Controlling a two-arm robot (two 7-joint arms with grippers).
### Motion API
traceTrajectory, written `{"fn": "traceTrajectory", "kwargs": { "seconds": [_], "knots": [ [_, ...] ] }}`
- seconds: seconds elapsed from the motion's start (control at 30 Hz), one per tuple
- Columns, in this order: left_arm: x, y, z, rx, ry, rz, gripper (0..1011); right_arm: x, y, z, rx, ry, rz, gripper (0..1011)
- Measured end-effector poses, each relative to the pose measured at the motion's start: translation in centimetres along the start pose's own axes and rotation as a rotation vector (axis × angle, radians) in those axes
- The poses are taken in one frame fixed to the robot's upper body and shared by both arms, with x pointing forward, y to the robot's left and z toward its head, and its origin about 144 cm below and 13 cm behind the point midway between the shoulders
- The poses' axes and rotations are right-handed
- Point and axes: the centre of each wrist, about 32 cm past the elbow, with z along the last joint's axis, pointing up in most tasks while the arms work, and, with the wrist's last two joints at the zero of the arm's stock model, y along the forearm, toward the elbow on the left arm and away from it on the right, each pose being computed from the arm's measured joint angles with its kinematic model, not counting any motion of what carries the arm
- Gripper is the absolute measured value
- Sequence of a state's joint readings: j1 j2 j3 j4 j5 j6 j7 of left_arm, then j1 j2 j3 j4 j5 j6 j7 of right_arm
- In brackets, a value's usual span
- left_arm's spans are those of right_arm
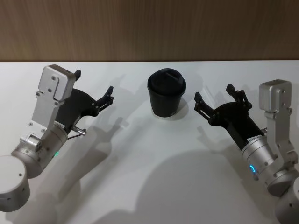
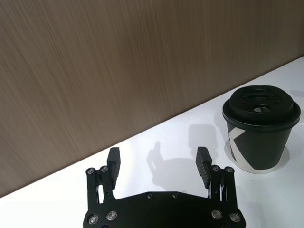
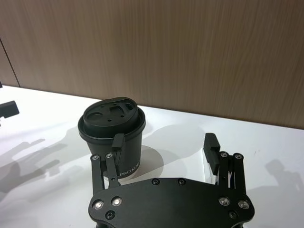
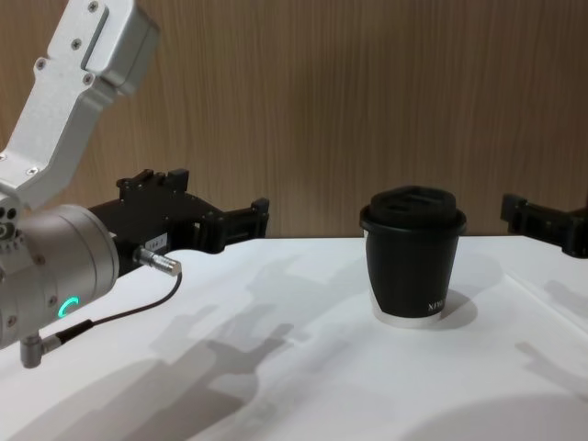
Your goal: Pick up the straw with one hand, pass it to the other hand, and insert it into the cup.
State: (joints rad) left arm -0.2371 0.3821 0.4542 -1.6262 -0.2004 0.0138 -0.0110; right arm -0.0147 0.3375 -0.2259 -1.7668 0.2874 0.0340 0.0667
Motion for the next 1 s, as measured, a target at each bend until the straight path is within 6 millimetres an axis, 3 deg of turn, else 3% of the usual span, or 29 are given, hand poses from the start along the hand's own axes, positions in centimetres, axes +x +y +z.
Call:
{"fn": "traceTrajectory", "kwargs": {
  "seconds": [1.0],
  "knots": [
    [0.0, 0.0, 0.0, 0.0, 0.0, 0.0, 1000, 0.0, 0.0, 0.0, 0.0, 0.0, 0.0, 1001]
  ]
}}
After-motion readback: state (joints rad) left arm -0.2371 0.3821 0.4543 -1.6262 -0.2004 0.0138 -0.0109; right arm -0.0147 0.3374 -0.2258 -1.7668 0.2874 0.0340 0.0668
